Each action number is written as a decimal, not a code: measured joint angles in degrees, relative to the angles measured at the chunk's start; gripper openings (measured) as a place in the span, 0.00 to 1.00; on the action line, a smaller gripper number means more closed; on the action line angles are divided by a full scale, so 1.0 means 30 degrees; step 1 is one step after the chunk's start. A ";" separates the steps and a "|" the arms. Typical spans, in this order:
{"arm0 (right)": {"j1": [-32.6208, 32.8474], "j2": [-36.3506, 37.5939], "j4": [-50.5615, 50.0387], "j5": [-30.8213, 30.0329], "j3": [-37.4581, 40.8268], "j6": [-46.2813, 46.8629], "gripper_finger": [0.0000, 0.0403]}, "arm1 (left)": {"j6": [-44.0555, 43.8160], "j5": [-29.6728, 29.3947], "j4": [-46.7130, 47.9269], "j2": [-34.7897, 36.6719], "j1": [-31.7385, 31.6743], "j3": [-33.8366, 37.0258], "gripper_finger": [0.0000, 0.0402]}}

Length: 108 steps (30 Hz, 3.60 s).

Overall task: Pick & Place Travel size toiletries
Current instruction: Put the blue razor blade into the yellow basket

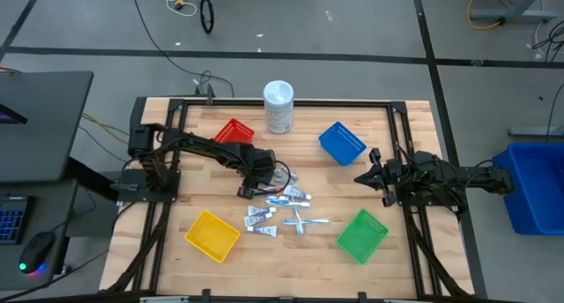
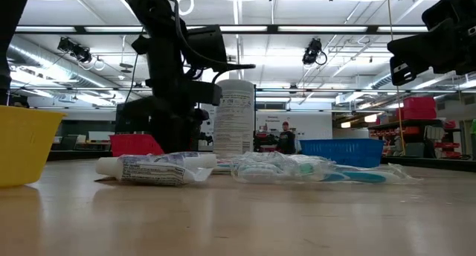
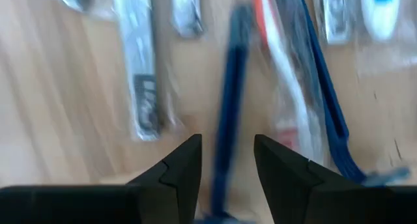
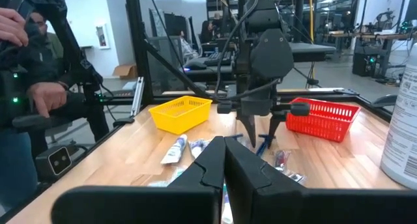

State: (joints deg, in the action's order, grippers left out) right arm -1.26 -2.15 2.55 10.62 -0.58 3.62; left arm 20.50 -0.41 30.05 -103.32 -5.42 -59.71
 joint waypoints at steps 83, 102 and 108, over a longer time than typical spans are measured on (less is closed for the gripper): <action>0.0000 0.0000 0.0000 -0.0003 0.0000 0.0000 0.04 | -0.0289 0.0441 0.1401 0.1678 0.0083 -0.0063 0.10; 0.0000 0.0000 0.0003 -0.0006 0.0000 0.0001 0.04 | -0.0600 -0.0317 0.3374 0.4959 0.0084 -0.0092 0.10; 0.0000 0.0000 0.0005 -0.0005 0.0000 0.0004 0.04 | -0.0595 -0.0299 0.3553 0.5084 0.0815 -0.0092 0.11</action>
State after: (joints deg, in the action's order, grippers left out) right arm -1.26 -2.15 2.56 10.61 -0.58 3.63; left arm 18.71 -1.31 40.71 -88.07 -2.97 -59.99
